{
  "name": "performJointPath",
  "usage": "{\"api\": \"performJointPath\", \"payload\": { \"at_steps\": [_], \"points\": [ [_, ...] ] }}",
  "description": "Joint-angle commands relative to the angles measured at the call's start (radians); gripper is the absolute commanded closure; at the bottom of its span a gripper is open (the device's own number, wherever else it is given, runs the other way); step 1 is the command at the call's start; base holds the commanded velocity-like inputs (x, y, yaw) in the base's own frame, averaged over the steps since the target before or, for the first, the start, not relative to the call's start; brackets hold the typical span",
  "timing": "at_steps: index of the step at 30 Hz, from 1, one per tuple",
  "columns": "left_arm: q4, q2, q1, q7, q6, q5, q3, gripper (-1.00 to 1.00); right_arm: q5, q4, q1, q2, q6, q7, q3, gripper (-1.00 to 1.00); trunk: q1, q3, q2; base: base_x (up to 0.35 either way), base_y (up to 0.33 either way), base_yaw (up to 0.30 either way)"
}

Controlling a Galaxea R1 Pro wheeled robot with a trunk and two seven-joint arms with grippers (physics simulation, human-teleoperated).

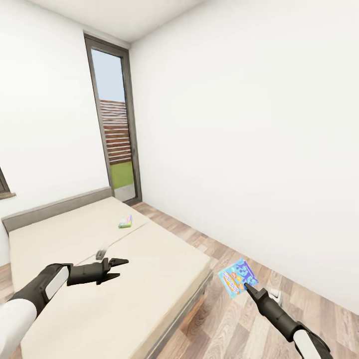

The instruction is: Put all the toys in the child's room - the three board games (two on the bed and one on the table), the two jigsaw puzzles on the table, and the tennis ball on the table - inside the toy box on the table in the child's room.

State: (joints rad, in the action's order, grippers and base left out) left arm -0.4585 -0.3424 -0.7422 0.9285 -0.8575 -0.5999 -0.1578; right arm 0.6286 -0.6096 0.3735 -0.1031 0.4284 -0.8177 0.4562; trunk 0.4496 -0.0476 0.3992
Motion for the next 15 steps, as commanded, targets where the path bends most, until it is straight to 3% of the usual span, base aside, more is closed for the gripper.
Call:
{"api": "performJointPath", "payload": {
  "at_steps": [1, 15],
  "points": [
    [0.000, -0.001, 0.000, 0.001, -0.005, -0.006, -0.005, -1.00, 0.008, 0.001, 0.001, 0.000, 0.009, -0.001, 0.002, 1.00, 0.000, -0.001, 0.001, 0.000, 0.000, -0.239],
    [0.000, 0.000, 0.000, -0.003, -0.005, -0.005, -0.005, -1.00, 0.008, 0.000, 0.001, 0.000, 0.009, -0.001, 0.002, 1.00, 0.000, -0.014, 0.001, 0.000, 0.000, -0.239]
  ]
}}
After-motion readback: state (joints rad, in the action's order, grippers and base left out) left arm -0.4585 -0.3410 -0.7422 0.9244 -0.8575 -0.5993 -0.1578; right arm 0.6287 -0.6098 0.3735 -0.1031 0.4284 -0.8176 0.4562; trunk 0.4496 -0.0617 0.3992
